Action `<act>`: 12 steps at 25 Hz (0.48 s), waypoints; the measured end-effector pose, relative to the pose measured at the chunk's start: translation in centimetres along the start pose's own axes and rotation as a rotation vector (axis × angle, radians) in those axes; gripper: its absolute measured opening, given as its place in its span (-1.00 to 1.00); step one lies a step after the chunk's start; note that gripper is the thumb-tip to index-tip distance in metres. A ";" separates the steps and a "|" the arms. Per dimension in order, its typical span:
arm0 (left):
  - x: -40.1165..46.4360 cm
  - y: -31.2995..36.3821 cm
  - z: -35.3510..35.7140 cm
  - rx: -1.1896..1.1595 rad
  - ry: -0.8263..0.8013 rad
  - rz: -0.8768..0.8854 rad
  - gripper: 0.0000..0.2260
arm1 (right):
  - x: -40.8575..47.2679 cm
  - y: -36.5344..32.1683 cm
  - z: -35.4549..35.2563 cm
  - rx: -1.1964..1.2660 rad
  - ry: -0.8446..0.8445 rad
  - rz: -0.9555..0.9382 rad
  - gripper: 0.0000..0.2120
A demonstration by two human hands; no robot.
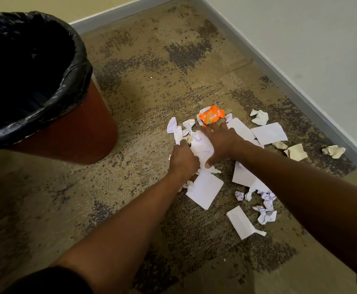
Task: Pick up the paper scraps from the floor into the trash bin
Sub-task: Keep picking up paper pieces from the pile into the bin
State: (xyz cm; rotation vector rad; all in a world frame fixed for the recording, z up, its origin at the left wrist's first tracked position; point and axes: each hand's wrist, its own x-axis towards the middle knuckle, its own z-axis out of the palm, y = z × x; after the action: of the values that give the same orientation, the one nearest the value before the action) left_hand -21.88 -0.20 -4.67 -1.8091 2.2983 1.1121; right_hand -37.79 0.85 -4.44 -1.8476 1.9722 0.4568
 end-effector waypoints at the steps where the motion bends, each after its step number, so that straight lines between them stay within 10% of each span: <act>1: 0.2 0.0 -0.1 -0.045 0.001 -0.024 -0.59 | -0.3 -0.2 0.3 0.004 -0.010 -0.007 0.30; 12: -0.6 0.2 -0.5 -0.536 -0.094 -0.170 -0.77 | -4.6 -2.0 3.2 0.004 0.203 -0.140 -0.33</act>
State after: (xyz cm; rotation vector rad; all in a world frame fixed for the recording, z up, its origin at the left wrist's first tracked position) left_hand -21.61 0.10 -3.94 -1.9963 1.8663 1.8636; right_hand -35.41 6.28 -4.88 -2.0845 1.9483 0.2311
